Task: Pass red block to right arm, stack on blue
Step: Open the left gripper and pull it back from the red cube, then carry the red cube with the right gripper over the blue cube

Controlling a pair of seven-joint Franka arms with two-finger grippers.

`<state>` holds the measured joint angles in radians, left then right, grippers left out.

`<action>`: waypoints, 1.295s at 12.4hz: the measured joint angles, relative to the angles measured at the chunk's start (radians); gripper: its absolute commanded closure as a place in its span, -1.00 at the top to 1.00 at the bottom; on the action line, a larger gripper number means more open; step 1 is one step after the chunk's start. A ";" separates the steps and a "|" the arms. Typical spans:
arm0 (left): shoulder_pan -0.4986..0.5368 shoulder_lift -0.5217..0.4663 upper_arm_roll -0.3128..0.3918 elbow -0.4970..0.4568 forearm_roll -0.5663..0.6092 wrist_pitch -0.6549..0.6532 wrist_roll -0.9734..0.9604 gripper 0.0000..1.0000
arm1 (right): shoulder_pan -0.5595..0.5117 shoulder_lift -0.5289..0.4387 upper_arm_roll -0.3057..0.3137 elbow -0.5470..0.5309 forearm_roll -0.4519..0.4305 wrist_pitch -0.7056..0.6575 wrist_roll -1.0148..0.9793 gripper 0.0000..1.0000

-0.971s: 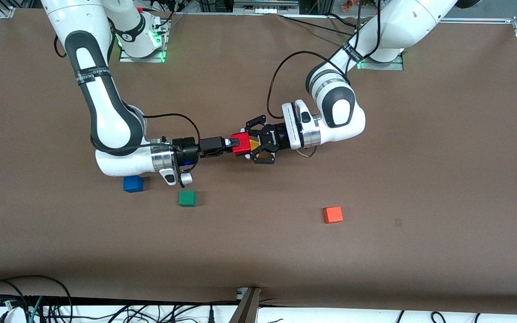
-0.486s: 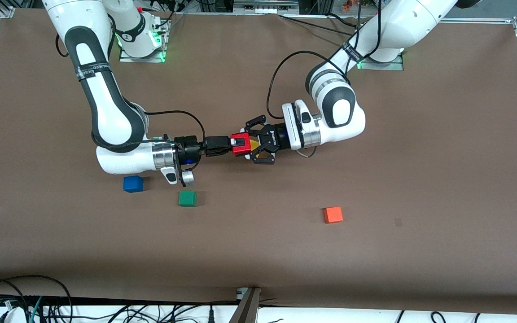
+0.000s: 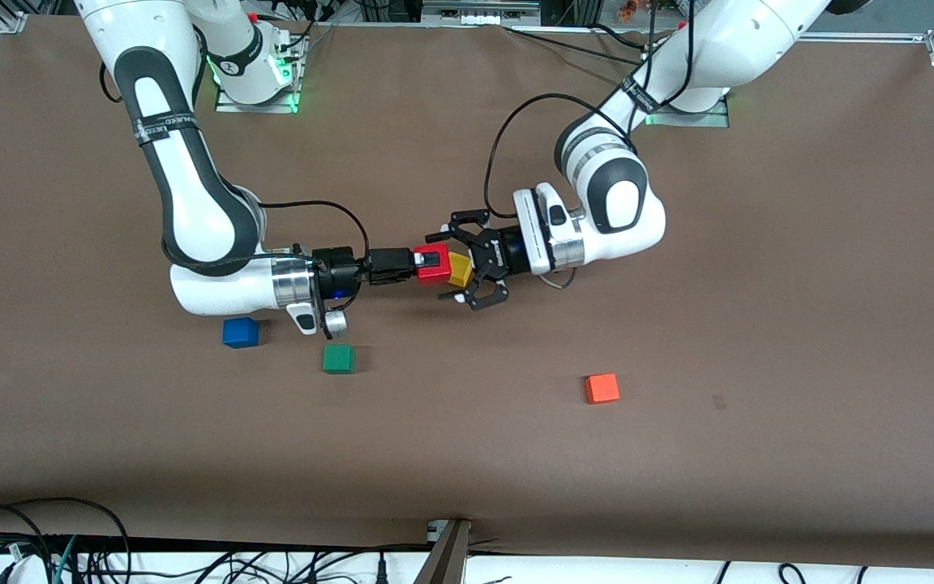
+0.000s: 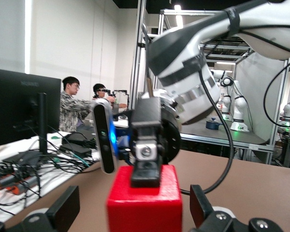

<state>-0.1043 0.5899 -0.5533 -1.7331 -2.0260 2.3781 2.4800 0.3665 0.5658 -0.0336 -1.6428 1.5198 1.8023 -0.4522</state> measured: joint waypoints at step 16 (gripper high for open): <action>0.245 -0.064 0.013 0.070 0.767 -0.190 -1.130 1.00 | -0.020 0.004 -0.224 0.061 -1.110 0.253 0.029 -1.00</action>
<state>0.1406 0.5254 -0.5404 -1.6630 -1.2591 2.1879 1.3496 0.3464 0.5702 -0.2575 -1.5818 0.4100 2.0551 -0.4233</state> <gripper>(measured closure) 0.000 0.441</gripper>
